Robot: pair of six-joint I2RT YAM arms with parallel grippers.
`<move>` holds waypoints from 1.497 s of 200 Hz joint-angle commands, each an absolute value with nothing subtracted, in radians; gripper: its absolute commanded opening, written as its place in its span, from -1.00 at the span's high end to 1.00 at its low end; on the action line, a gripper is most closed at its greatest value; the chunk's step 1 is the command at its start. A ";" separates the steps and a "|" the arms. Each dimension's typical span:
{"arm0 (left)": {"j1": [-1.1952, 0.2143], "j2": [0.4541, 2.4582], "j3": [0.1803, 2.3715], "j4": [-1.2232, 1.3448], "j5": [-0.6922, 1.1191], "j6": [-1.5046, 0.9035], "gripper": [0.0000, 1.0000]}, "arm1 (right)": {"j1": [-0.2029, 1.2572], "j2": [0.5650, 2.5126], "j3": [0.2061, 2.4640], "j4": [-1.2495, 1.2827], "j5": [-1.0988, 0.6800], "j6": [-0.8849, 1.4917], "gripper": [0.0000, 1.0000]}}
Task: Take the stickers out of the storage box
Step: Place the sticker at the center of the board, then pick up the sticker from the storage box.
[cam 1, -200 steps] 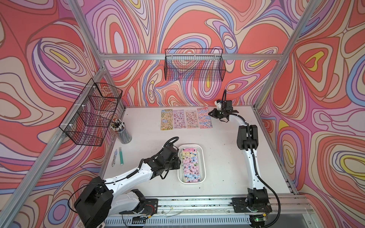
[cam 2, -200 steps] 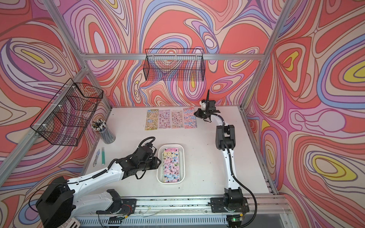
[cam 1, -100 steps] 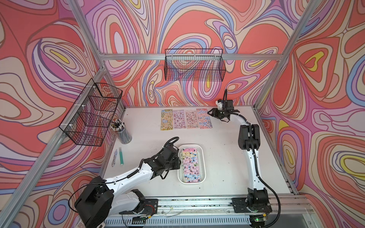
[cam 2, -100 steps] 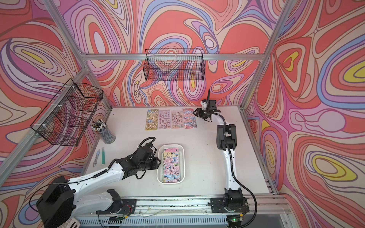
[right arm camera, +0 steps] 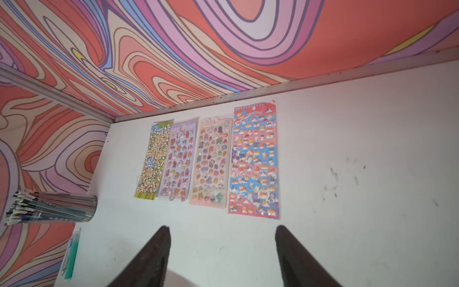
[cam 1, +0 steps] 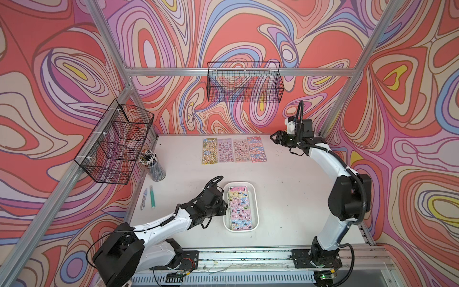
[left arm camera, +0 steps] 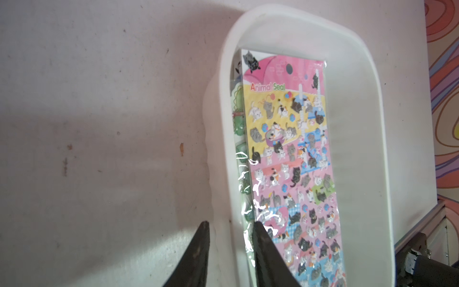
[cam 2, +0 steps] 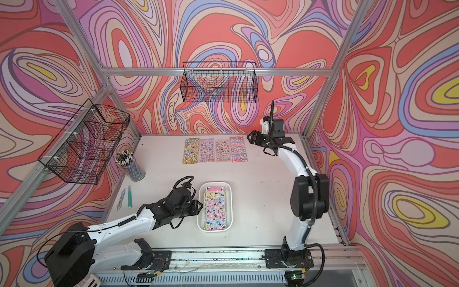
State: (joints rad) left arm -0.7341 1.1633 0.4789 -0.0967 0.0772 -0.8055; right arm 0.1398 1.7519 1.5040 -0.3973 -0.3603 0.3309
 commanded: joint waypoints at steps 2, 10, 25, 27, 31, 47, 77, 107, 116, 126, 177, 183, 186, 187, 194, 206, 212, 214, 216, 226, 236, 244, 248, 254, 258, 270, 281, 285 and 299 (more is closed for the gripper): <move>-0.738 1.111 0.449 -0.093 0.052 -0.822 0.38 | 0.244 1.620 1.371 -0.487 -0.225 0.334 -0.49; -0.737 1.093 0.432 -0.093 0.048 -0.828 0.40 | 0.286 1.573 1.339 -0.509 -0.192 0.334 -0.49; -0.737 1.069 0.410 -0.094 0.039 -0.835 0.42 | 0.360 1.495 1.290 -0.551 -0.137 0.344 -0.50; -0.737 1.066 0.408 -0.095 0.039 -0.835 0.43 | 0.370 1.485 1.286 -0.553 -0.130 0.346 -0.50; -0.737 1.062 0.407 -0.099 0.038 -0.834 0.43 | 0.386 1.464 1.268 -0.555 -0.124 0.353 -0.50; -0.738 1.049 0.400 -0.103 0.035 -0.836 0.44 | 0.436 1.396 1.199 -0.546 -0.126 0.392 -0.50; -0.738 1.059 0.402 -0.103 0.038 -0.839 0.44 | 0.545 1.338 1.112 -0.560 -0.095 0.450 -0.51; -0.738 1.060 0.402 -0.106 0.027 -0.850 0.48 | 0.684 1.344 1.059 -0.545 -0.050 0.538 -0.51; -0.737 1.055 0.398 -0.105 0.019 -0.856 0.49 | 0.735 1.356 1.053 -0.540 -0.024 0.566 -0.50; -0.738 1.047 0.394 -0.101 0.012 -0.868 0.52 | 0.789 1.370 1.047 -0.530 0.013 0.594 -0.48; -0.738 1.022 0.378 -0.077 -0.021 -0.911 0.66 | 0.921 1.414 1.006 -0.475 0.050 0.700 -0.35; -0.738 1.020 0.378 -0.074 -0.026 -0.915 0.68 | 0.930 1.421 1.007 -0.474 0.052 0.702 -0.35; -0.738 1.019 0.379 -0.074 -0.030 -0.917 0.68 | 0.934 1.427 1.006 -0.473 0.054 0.703 -0.35; -0.737 1.019 0.378 -0.075 -0.031 -0.919 0.69 | 0.935 1.429 1.006 -0.473 0.055 0.703 -0.35; -0.738 1.015 0.380 -0.074 -0.040 -0.924 0.70 | 0.944 1.437 1.008 -0.469 0.063 0.704 -0.35; -0.738 1.007 0.380 -0.073 -0.057 -0.938 0.72 | 0.952 1.453 1.015 -0.466 0.069 0.708 -0.34; -0.738 1.003 0.379 -0.071 -0.064 -0.944 0.73 | 0.958 1.463 1.022 -0.464 0.069 0.708 -0.34; -0.738 1.001 0.378 -0.072 -0.066 -0.947 0.73 | 0.957 1.466 1.025 -0.464 0.068 0.707 -0.34; -0.738 1.000 0.378 -0.073 -0.069 -0.950 0.73 | 0.959 1.470 1.027 -0.463 0.068 0.708 -0.33; -0.737 0.989 0.376 -0.074 -0.083 -0.963 0.74 | 0.966 1.489 1.043 -0.465 0.068 0.708 -0.32; -0.738 0.979 0.368 -0.070 -0.097 -0.981 0.75 | 0.969 1.510 1.058 -0.468 0.068 0.706 -0.30; -0.737 0.968 0.359 -0.064 -0.107 -0.998 0.76 | 0.968 1.528 1.070 -0.470 0.069 0.706 -0.28; -0.738 0.962 0.354 -0.060 -0.109 -1.007 0.77 | 0.970 1.538 1.077 -0.471 0.069 0.707 -0.28; -0.738 0.954 0.343 -0.057 -0.118 -1.022 0.77 | 0.970 1.549 1.085 -0.470 0.071 0.707 -0.28; -0.738 0.948 0.337 -0.053 -0.122 -1.031 0.77 | 0.970 1.557 1.091 -0.473 0.074 0.707 -0.28; -0.739 0.932 0.321 -0.044 -0.132 -1.054 0.78 | 0.973 1.581 1.109 -0.479 0.081 0.703 -0.28; -0.739 0.923 0.308 -0.029 -0.132 -1.064 0.78 | 0.973 1.605 1.127 -0.484 0.080 0.697 -0.28; -0.739 0.923 0.307 -0.026 -0.132 -1.066 0.78 | 0.974 1.614 1.134 -0.484 0.077 0.693 -0.28; -0.739 0.926 0.307 -0.028 -0.133 -1.066 0.78 | 0.976 1.648 1.159 -0.491 0.081 0.685 -0.28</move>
